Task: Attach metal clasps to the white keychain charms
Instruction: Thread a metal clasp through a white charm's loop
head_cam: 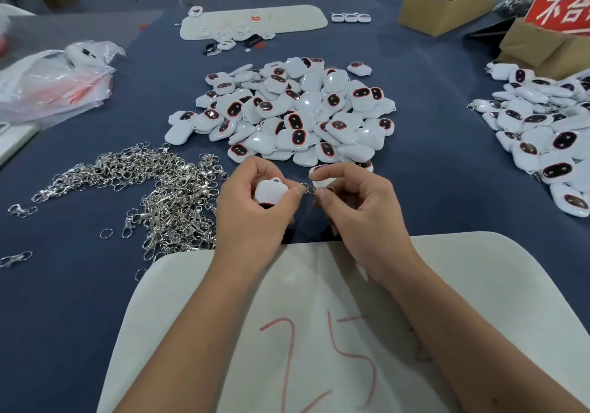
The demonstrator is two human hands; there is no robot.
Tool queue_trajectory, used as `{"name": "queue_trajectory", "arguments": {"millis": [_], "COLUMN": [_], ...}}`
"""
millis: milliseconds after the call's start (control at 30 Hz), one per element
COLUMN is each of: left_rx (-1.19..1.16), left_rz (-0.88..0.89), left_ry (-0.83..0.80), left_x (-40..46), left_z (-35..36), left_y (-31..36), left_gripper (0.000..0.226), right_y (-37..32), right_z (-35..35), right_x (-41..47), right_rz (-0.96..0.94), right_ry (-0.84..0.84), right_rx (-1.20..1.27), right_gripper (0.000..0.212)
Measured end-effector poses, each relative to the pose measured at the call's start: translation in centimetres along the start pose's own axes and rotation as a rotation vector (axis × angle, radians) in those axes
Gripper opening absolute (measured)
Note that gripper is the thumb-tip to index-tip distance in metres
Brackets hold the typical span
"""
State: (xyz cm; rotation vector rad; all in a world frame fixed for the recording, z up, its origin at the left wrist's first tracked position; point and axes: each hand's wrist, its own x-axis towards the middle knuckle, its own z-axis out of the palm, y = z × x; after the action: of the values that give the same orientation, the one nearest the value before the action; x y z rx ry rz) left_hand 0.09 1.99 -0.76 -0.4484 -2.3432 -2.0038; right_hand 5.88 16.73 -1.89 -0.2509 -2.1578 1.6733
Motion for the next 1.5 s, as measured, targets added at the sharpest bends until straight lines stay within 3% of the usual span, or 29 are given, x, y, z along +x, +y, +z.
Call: {"name": "queue_trajectory", "arguments": {"millis": [200, 500, 700, 967, 1500], "left_rx": [-0.128, -0.025, -0.016, -0.065, -0.023], "left_rz": [-0.015, 0.037, 0.012, -0.012, 0.044], "left_ry": [-0.028, -0.057, -0.124, -0.203, -0.178], "left_x": [-0.04, -0.16, -0.07, -0.14, -0.58], "left_z": [-0.20, -0.31, -0.23, -0.26, -0.16], "left_y": [0.14, 0.14, 0.08, 0.19, 0.37], "left_gripper": [0.024, 0.021, 0.008, 0.011, 0.009], "right_y": [-0.57, -0.56, 0.02, 0.01, -0.07], "right_z": [0.22, -0.03, 0.07, 0.21, 0.31], "right_x": [-0.08, 0.03, 0.22, 0.06, -0.33], "right_rz": [-0.058, -0.082, -0.077, -0.139, -0.338], "right_ry": [-0.022, -0.067, 0.004, 0.016, 0.099], "right_rx": [-0.082, -0.057, 0.007, -0.023, -0.181], "right_gripper": [0.010, 0.018, 0.020, 0.021, 0.014]}}
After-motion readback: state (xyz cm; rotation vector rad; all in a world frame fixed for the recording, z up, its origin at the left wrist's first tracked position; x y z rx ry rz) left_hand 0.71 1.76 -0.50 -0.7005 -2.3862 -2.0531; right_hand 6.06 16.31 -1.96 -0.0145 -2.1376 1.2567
